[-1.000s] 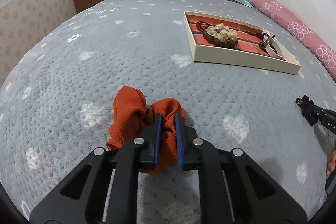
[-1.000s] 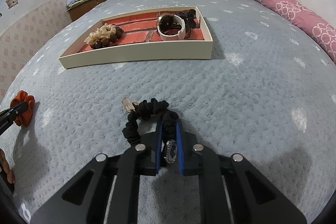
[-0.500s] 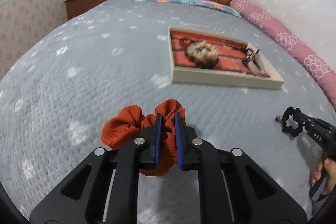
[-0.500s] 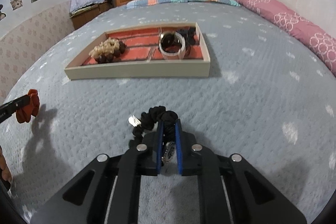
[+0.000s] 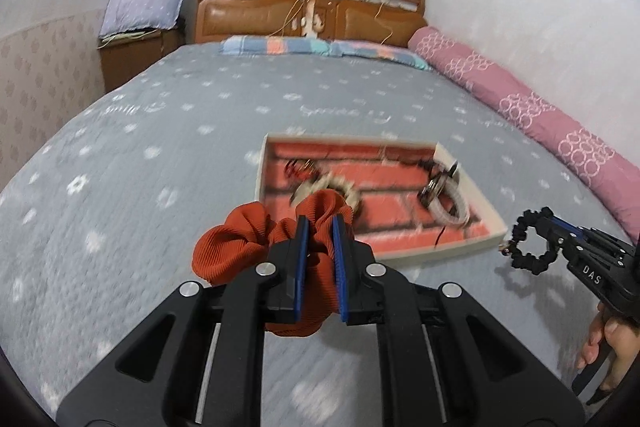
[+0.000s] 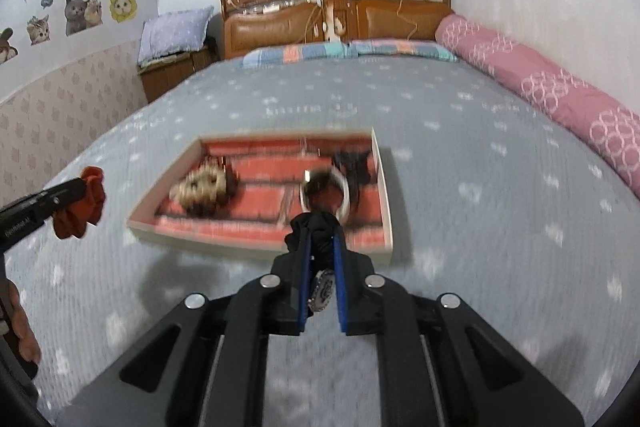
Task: Organize jewelry
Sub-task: 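Carry both scrunchies over the tray and lower them in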
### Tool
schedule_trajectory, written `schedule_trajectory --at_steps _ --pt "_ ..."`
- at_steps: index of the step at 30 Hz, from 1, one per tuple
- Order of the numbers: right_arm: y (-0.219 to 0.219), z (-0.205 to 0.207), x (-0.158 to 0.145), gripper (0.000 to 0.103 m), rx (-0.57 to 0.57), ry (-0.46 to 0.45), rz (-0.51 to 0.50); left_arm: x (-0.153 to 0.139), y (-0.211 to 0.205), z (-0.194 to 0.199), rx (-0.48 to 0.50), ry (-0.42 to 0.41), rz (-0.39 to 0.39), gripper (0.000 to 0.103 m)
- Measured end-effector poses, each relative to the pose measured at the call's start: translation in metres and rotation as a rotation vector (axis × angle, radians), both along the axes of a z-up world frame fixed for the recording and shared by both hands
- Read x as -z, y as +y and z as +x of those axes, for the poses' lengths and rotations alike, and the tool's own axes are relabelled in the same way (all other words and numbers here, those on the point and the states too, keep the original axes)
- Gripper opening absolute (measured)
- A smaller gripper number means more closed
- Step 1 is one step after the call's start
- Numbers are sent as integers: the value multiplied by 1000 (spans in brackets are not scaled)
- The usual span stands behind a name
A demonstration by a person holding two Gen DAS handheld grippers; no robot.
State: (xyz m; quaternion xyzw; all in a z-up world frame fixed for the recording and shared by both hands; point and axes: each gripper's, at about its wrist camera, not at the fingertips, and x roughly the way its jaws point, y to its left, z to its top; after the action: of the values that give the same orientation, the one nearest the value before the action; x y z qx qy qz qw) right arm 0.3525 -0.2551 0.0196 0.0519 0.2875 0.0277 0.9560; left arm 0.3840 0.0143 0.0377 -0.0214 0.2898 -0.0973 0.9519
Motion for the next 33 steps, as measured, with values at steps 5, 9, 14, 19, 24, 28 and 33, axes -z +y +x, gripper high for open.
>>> schedule_trajectory --at_steps 5,9,14,19,24,28,33 --pt "1 34 -18 11 -6 -54 7 -13 -24 32 23 -44 -7 11" --pt "3 62 -21 11 -10 -83 11 -14 -38 61 30 -65 -5 11" --pt "6 104 -15 11 -7 -98 20 -6 -45 107 25 -51 -26 11" --pt "5 140 -4 11 7 -100 26 7 -39 152 15 -1 -80 11" --pt "4 171 9 11 26 -75 23 23 -46 183 -9 12 -7 11" --pt "4 184 23 11 32 -36 16 39 -45 197 -3 62 -21 11" --pt "5 195 37 11 43 10 6 48 -43 207 -2 103 -16 12"
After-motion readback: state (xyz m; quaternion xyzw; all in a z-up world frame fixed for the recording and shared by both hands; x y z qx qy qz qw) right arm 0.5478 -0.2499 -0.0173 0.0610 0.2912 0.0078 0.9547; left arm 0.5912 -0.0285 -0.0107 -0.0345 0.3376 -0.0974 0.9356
